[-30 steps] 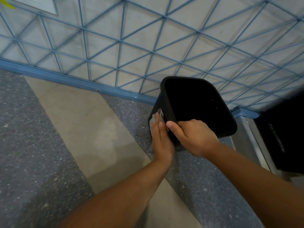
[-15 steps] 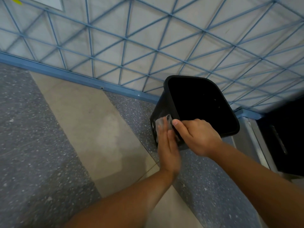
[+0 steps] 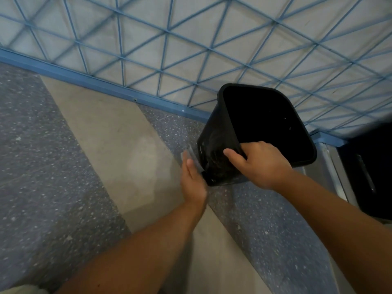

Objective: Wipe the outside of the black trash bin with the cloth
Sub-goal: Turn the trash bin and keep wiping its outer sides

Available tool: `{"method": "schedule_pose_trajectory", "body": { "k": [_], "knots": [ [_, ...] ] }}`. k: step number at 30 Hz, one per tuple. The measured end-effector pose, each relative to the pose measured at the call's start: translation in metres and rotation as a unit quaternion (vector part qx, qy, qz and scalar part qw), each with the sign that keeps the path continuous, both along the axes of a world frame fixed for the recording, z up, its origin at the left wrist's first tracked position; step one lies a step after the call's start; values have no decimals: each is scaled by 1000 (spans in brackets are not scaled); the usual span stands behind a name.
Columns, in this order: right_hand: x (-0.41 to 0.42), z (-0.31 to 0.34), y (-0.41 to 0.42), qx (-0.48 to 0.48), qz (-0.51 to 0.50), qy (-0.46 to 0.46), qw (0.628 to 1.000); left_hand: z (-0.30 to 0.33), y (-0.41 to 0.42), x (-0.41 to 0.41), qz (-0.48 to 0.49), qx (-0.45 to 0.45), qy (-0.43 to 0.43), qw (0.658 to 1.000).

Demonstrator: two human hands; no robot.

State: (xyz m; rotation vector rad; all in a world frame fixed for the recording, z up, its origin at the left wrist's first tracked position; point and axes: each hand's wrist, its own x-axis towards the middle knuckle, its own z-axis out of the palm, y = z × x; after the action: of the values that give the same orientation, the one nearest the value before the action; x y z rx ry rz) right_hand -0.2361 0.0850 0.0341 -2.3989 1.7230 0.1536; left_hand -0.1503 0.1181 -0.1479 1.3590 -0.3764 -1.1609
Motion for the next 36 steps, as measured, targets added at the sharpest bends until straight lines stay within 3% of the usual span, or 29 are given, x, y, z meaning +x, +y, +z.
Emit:
{"method": "schedule_pose_trajectory", "body": {
  "k": [4,10,12,14,16,21,24,28,31,33,36],
  "knots": [
    [2,0,-2,9,17,11,1000,-23,-25,22,7,48,104,993],
    [2,1,-2,22,36,9,999,-12,-61,14,-146,17,236,961],
    [1,2,-1,26,31,-3,999,-43,-78,-5,-166,-6,236,958],
    [0,2,0,35,22,-9,999,-118,-113,-33,-155,-47,283,945],
    [0,2,-2,37,14,-15,999,-138,-133,-30,-152,-53,230,960],
    [2,4,-5,28,21,-15,999,0,-66,-5,-174,-60,110,977],
    [2,3,-4,28,25,-12,999,-16,-35,-13,-153,-107,37,982],
    [3,2,-4,18,24,-13,999,-45,-65,-10,-129,-43,77,988],
    [2,4,-2,21,24,-15,999,-7,-42,-20,-114,-73,43,990],
    [2,4,-2,19,24,-8,999,-14,-21,-27,-127,-93,31,987],
    [2,3,-2,13,16,-17,1000,-25,-29,-28,-96,-52,63,992]
  ]
}}
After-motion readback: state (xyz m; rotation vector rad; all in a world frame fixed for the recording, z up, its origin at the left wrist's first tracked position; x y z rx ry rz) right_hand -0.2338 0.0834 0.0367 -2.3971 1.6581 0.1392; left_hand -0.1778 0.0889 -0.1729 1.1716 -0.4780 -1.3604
